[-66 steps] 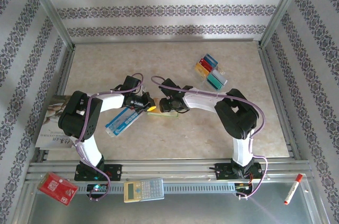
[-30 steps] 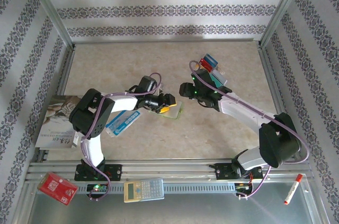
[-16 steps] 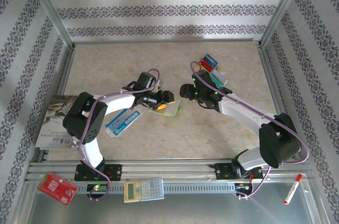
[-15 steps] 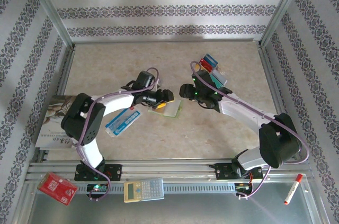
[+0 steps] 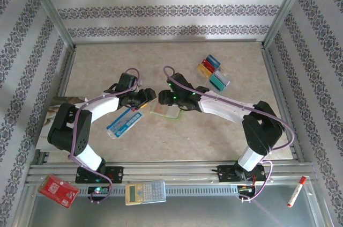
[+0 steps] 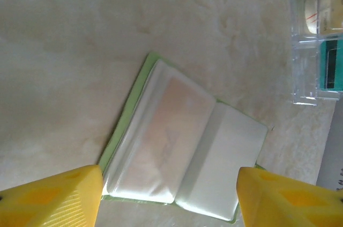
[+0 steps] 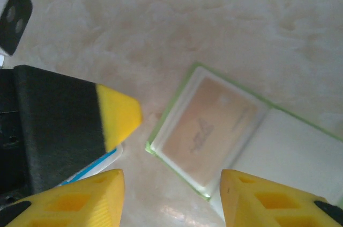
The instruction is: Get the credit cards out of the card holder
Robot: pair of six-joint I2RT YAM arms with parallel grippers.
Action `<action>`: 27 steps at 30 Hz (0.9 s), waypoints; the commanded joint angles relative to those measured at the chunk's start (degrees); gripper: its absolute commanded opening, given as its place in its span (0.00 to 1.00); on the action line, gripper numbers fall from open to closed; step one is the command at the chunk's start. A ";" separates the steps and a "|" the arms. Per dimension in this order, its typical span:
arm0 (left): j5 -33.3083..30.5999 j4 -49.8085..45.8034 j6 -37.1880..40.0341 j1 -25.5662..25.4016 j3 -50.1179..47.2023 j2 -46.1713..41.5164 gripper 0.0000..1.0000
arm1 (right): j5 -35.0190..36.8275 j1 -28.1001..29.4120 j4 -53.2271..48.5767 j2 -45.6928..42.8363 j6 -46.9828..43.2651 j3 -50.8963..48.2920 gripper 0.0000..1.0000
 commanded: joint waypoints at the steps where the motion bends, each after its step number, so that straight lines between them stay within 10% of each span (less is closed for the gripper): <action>1: 3.33 1.87 -0.98 0.40 -0.93 -0.31 0.67 | 1.56 0.61 -1.87 1.18 0.53 1.97 0.51; 27: 3.00 1.40 -2.96 4.11 -3.61 -1.55 0.48 | 7.79 2.49 -19.24 21.39 -6.58 14.73 0.56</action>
